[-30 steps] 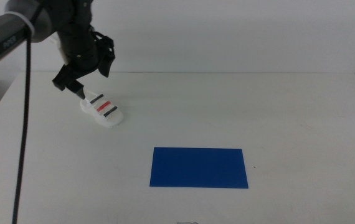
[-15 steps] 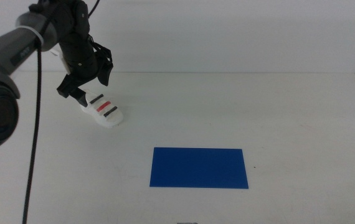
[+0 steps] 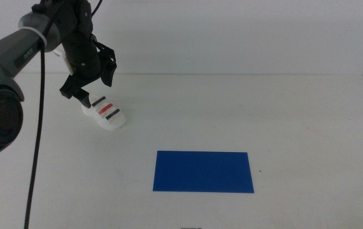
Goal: Use one arm to grab the shoe from the table and place it on the mat.
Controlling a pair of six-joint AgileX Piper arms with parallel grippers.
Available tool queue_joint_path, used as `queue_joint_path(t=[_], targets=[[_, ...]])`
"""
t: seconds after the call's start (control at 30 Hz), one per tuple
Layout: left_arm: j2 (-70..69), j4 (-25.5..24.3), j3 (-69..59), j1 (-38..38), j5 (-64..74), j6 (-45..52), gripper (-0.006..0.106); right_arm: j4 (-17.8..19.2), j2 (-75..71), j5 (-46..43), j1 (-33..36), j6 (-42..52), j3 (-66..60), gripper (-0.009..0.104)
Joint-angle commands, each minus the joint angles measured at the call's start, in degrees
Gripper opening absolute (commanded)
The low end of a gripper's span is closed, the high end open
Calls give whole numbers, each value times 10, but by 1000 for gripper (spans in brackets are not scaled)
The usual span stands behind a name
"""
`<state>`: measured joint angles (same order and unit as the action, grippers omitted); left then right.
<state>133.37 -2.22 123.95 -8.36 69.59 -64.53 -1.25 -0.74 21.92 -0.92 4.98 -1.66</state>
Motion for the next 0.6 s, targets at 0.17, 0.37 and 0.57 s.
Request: queue_joint_path(t=[0.17,0.37,0.57], targets=[[-16,5,20,-1,6,-3,84,5,-11,-32,1,7,11,94],[15,7,44,-1,3,-3,84,5,-11,-32,1,7,11,94],[40,5,57,-1,3,-7,82,5,-11,-32,1,7,11,94]])
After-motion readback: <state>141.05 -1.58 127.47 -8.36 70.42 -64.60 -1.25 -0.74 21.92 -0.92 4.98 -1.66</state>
